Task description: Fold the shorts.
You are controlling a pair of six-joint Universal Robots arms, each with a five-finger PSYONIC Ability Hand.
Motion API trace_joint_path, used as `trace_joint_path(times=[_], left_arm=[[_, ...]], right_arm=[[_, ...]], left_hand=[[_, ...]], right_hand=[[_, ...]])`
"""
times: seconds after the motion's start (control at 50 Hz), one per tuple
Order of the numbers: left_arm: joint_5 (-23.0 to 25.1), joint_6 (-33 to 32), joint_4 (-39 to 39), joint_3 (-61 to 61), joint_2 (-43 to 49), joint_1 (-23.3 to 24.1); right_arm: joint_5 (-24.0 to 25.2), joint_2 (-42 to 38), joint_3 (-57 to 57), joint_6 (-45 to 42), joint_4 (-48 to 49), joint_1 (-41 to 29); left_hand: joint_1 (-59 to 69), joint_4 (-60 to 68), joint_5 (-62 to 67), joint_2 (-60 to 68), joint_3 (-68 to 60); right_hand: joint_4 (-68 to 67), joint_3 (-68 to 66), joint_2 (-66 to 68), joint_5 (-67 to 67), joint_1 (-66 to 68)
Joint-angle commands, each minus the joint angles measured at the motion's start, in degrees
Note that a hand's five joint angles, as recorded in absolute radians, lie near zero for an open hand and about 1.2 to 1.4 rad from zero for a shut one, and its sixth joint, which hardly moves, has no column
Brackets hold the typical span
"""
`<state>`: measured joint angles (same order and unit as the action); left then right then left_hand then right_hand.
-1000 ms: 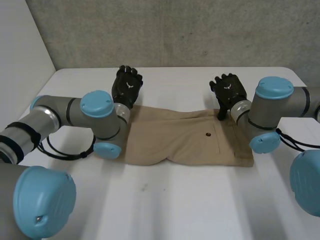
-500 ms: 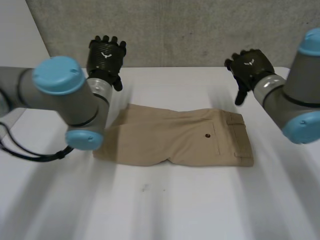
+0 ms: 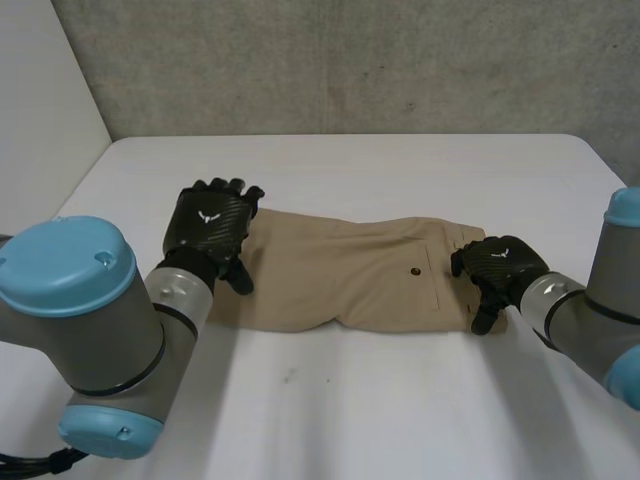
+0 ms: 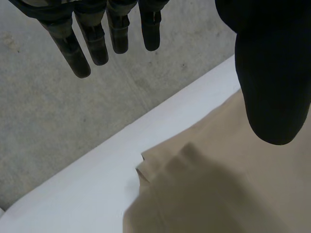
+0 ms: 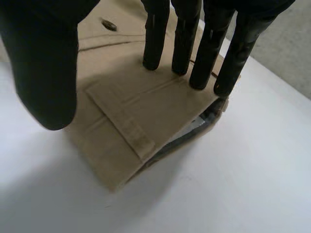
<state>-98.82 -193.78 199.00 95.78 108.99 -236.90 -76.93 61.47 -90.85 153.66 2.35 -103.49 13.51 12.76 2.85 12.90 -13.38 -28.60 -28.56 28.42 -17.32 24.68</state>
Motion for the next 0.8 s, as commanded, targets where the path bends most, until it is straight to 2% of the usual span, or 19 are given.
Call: trace_joint_path(times=[0.02, 0.06, 0.24, 0.38, 0.48, 0.54, 0.6, 0.62, 0.68, 0.8], left_arm=[[0.0, 0.2, 0.2, 0.3, 0.1, -0.3], [0.0, 0.2, 0.2, 0.5, 0.1, -0.2], [-0.1, 0.2, 0.2, 0.8, -0.4, -0.2], [-0.1, 0.2, 0.2, 1.1, -1.1, -0.3], [-0.1, 0.2, 0.2, 1.1, -1.8, -0.3], [-0.1, 0.2, 0.2, 1.2, -2.1, -0.2], [-0.1, 0.1, 0.2, 1.2, -2.4, -0.3], [-0.1, 0.2, 0.2, 1.2, -2.4, -0.3], [-0.2, 0.2, 0.2, 1.1, -2.4, -0.3], [-2.2, 0.2, 0.3, 0.9, -2.7, -0.6]], right_arm=[[-0.7, -4.2, 0.6, -0.6, 5.7, 0.7], [-0.8, -4.5, 0.9, -0.6, 5.6, 1.3], [-1.7, -0.7, 0.7, -2.7, 3.2, 5.1], [-2.0, 4.9, -0.1, -15.1, -2.3, 10.4], [-2.2, 5.6, 1.0, -25.4, -1.9, 10.2], [-2.4, 6.7, 3.7, -30.0, -0.8, 5.4], [-1.6, 6.7, 6.7, -32.5, 0.6, -2.3], [-0.7, 6.2, 8.0, -33.5, 1.8, -6.2], [1.7, 5.2, 9.6, -34.4, 3.9, -11.5], [12.9, -2.9, 13.2, -39.2, 7.0, -22.9]], left_hand=[[-1.8, -1.0, -1.1, -1.2, 1.7], [-1.8, -1.0, -1.1, -1.2, 1.7], [-1.9, -1.2, -1.3, -1.3, 1.8], [-1.9, -1.2, -1.3, -1.3, 1.8], [-1.9, -1.2, -1.3, -1.3, 1.8], [-2.1, -1.4, -1.5, -1.5, 2.0], [-2.1, -1.4, -1.5, -1.5, 2.0], [-2.1, -1.4, -1.5, -1.5, 2.0], [-2.1, -1.4, -1.5, -1.5, 2.0], [-2.5, -1.7, -1.8, -1.8, 2.3]], right_hand=[[-30.0, -30.1, 30.2, -31.3, 33.9], [-51.3, -51.3, 51.5, -52.6, 55.2], [-51.4, -51.4, 51.6, -52.7, 55.3], [-51.4, -51.4, 51.6, -52.7, 55.3], [-51.4, -51.4, 51.6, -52.7, 55.3], [-51.4, -51.4, 51.6, -52.7, 55.3], [-51.4, -51.4, 51.6, -52.7, 55.3], [-51.4, -51.4, 51.6, -52.7, 55.3], [-51.4, -51.4, 51.6, -52.7, 55.3], [-51.4, -51.4, 51.6, -52.7, 55.3]])
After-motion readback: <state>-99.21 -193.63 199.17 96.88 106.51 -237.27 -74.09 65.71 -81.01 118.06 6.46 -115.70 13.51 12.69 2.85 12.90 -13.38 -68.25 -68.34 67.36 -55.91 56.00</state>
